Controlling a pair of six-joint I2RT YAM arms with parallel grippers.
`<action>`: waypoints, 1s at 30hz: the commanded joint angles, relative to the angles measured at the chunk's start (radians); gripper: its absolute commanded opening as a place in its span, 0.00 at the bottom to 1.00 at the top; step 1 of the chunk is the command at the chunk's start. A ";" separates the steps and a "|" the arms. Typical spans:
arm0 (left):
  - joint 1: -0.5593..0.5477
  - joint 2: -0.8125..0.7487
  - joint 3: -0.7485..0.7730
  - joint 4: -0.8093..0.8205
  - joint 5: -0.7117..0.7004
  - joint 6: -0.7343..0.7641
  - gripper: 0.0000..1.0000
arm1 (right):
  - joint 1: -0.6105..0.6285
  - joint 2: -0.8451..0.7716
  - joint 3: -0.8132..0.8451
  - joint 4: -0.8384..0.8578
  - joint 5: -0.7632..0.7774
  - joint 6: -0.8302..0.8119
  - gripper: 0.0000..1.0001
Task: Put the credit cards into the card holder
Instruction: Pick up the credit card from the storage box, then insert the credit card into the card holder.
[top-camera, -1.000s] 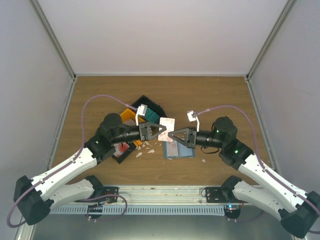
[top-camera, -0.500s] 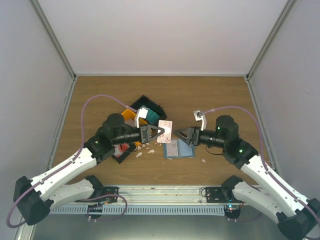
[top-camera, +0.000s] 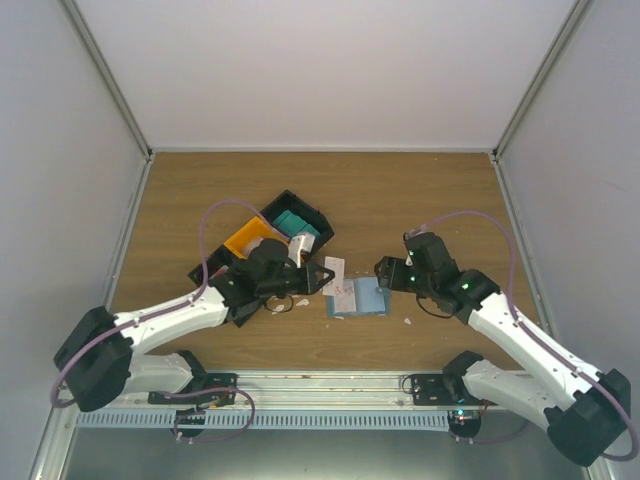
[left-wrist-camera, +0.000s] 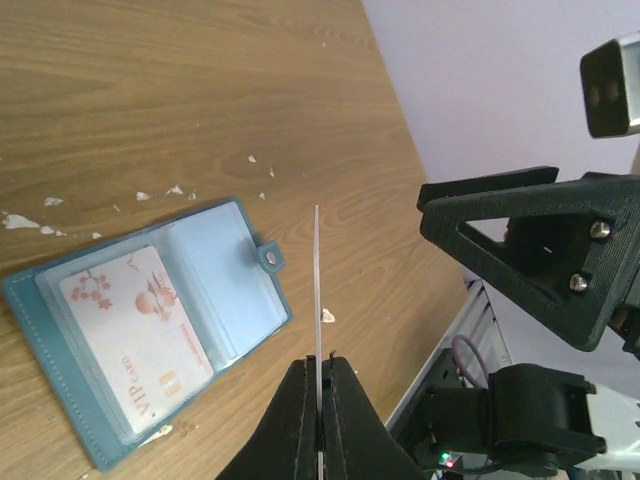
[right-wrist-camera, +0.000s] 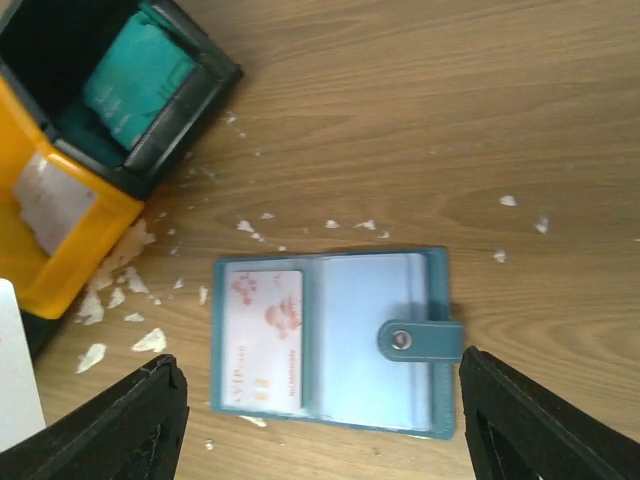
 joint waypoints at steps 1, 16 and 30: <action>-0.046 0.075 -0.004 0.172 -0.065 -0.017 0.00 | -0.014 0.007 -0.026 -0.069 0.095 0.011 0.75; -0.070 0.348 -0.022 0.362 -0.065 -0.182 0.00 | -0.044 0.198 -0.179 0.115 -0.102 0.022 0.56; -0.089 0.464 -0.001 0.363 -0.137 -0.299 0.00 | -0.049 0.355 -0.195 0.173 -0.109 -0.048 0.51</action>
